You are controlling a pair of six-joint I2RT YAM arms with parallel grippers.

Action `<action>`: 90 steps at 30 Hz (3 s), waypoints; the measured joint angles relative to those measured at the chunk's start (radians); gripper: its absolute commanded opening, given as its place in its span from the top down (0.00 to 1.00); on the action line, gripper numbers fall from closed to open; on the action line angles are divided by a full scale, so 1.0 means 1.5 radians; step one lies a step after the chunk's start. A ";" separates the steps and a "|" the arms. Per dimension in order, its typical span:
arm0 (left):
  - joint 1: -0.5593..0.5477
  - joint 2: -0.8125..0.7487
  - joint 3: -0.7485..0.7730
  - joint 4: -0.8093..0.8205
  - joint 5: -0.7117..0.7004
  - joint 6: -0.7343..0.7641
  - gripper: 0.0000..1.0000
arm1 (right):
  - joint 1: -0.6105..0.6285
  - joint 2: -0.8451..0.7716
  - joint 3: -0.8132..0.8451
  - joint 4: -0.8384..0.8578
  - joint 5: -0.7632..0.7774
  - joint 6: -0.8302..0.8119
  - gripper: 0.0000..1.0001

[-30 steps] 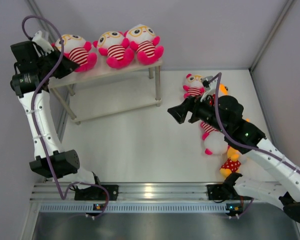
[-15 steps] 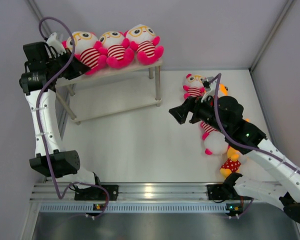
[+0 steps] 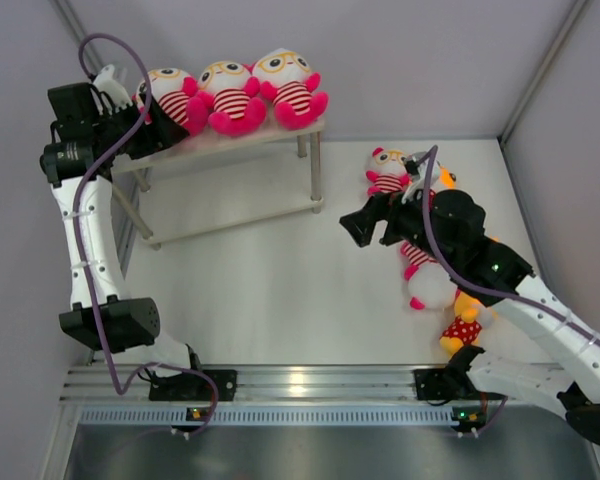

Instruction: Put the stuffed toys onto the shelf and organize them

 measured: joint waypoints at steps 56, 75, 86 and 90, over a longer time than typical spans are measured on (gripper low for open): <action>-0.001 -0.308 -0.192 -0.056 0.282 0.194 0.03 | 0.279 0.084 -0.096 0.510 -0.049 -0.385 1.00; -0.004 -0.320 -0.215 -0.056 0.350 0.177 0.02 | 0.322 0.273 0.051 0.608 -0.094 -0.489 1.00; -0.004 -0.288 -0.214 -0.057 0.417 0.144 0.07 | 0.328 0.282 0.057 0.606 -0.073 -0.517 1.00; -0.004 -0.282 -0.200 -0.058 0.418 0.137 0.07 | 0.332 0.281 0.057 0.606 -0.060 -0.524 1.00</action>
